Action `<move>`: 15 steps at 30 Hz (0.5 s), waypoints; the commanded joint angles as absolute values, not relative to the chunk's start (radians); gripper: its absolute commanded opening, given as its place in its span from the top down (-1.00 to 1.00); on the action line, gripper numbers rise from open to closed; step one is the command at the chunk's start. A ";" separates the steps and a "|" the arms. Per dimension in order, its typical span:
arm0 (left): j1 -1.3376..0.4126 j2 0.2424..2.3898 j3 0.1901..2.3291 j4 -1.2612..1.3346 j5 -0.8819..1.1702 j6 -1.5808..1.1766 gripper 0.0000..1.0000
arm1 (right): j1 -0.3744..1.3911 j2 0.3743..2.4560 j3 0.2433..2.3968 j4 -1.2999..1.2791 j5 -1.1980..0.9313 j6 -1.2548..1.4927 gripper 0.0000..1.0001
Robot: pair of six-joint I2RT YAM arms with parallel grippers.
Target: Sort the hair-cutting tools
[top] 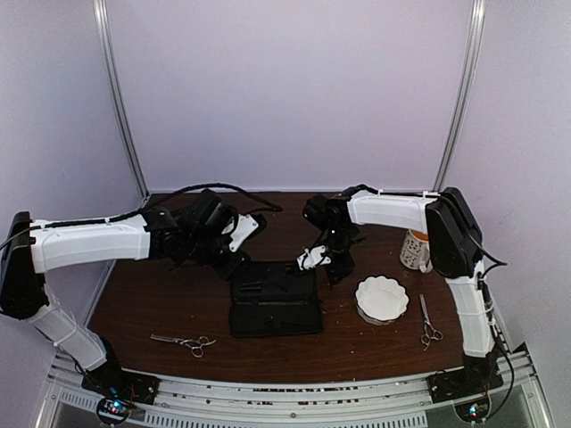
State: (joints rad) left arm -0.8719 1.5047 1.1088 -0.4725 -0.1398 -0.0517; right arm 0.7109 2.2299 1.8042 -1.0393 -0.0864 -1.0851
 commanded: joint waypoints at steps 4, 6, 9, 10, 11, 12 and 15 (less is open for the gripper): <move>-0.877 1.491 1.085 -0.415 -0.113 -0.054 0.19 | 0.676 2.266 1.848 -1.155 -0.110 -1.089 0.14; -0.876 1.496 1.086 -0.413 -0.109 -0.055 0.20 | 0.672 2.262 1.827 -1.125 -0.103 -1.073 0.23; -0.876 1.496 1.088 -0.411 -0.107 -0.054 0.19 | 0.672 2.249 1.782 -1.049 -0.074 -1.039 0.43; -0.876 1.496 1.086 -0.411 -0.108 -0.052 0.20 | 0.671 2.240 1.767 -1.033 -0.073 -1.032 0.48; -0.876 1.497 1.087 -0.411 -0.109 -0.050 0.19 | 0.669 2.230 1.748 -1.012 -0.074 -1.027 0.53; -0.876 1.495 1.086 -0.412 -0.109 -0.048 0.19 | 0.669 2.218 1.731 -0.987 -0.070 -1.020 0.59; -0.876 1.490 1.083 -0.416 -0.103 -0.048 0.20 | 0.667 2.176 1.677 -0.928 -0.073 -1.008 0.77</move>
